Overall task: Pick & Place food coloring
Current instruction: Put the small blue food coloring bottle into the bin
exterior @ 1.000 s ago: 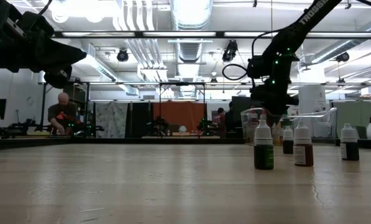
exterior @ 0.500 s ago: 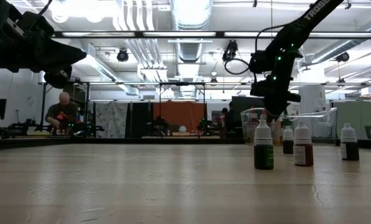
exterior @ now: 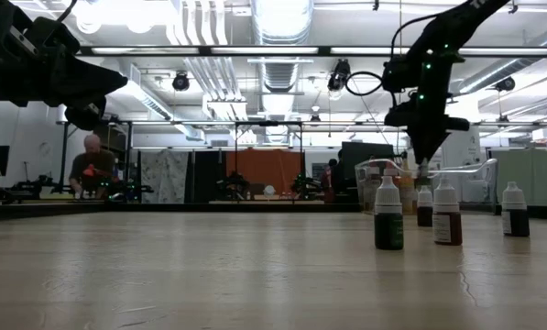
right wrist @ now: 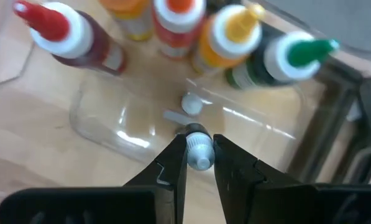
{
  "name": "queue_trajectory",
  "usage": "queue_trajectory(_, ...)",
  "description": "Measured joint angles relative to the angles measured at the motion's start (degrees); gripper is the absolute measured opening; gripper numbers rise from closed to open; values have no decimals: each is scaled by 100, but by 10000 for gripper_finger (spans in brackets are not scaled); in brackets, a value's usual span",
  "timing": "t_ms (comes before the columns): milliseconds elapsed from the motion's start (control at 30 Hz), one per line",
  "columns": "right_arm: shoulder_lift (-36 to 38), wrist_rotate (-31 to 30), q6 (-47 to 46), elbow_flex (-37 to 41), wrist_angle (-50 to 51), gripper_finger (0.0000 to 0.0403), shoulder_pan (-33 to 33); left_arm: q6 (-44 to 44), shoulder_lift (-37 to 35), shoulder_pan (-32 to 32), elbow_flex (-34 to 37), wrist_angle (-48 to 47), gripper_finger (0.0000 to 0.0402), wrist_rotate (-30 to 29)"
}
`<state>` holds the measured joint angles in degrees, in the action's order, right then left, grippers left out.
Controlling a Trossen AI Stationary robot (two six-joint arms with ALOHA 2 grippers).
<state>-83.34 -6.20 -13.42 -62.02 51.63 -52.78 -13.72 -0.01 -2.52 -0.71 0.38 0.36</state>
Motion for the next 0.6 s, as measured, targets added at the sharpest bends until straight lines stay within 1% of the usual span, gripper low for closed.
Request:
queue_trajectory(200,122,-324,-340,35,264,59,-93,2,0,0,2,0,0,0)
queue_trajectory(600,122,-341,-743,164,126,59,-382,2,0,0,0,2,0,0)
